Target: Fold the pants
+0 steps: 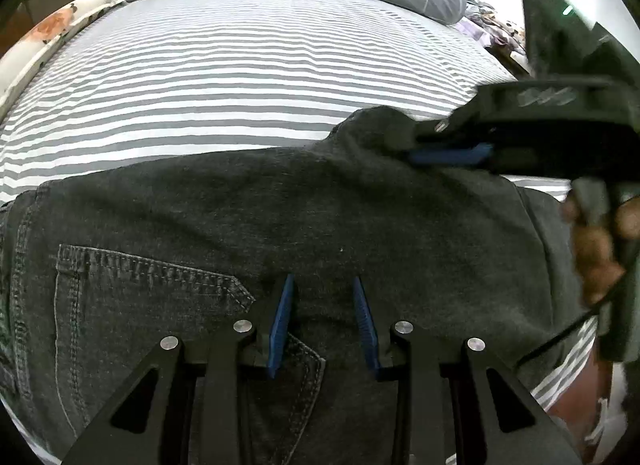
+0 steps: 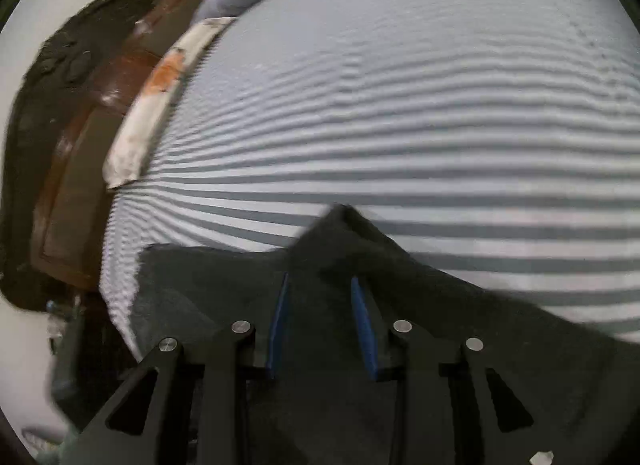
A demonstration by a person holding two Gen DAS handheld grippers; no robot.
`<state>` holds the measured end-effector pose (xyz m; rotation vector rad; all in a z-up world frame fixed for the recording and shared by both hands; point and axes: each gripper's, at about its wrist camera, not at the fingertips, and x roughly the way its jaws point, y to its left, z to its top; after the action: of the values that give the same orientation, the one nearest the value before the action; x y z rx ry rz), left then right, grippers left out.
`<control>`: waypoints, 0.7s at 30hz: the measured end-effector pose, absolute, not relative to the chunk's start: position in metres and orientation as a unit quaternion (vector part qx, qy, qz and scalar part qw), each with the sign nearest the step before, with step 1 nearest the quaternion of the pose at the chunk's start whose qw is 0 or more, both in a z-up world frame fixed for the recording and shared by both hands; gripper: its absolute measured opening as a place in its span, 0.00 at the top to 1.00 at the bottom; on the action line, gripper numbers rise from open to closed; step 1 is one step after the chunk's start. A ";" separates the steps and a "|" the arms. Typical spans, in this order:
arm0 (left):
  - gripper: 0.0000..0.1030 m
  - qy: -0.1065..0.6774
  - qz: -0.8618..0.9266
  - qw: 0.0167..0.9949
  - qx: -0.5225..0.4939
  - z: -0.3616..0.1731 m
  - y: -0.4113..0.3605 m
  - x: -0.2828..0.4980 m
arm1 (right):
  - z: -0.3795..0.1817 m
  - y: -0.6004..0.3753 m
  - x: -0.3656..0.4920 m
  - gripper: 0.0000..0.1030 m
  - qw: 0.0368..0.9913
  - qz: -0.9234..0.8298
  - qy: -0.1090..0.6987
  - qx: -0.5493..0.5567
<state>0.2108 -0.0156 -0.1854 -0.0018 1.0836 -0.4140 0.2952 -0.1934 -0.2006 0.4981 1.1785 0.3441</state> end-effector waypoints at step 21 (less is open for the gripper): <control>0.65 0.487 -0.249 0.837 0.004 -0.164 -0.090 0.185 | -0.199 -0.427 0.049 0.72 0.793 -0.058 0.436 0.421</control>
<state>0.1855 -0.0895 -0.1642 0.0079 1.0316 -0.5269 0.0490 -0.4270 -0.1990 0.9054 0.9383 -0.1242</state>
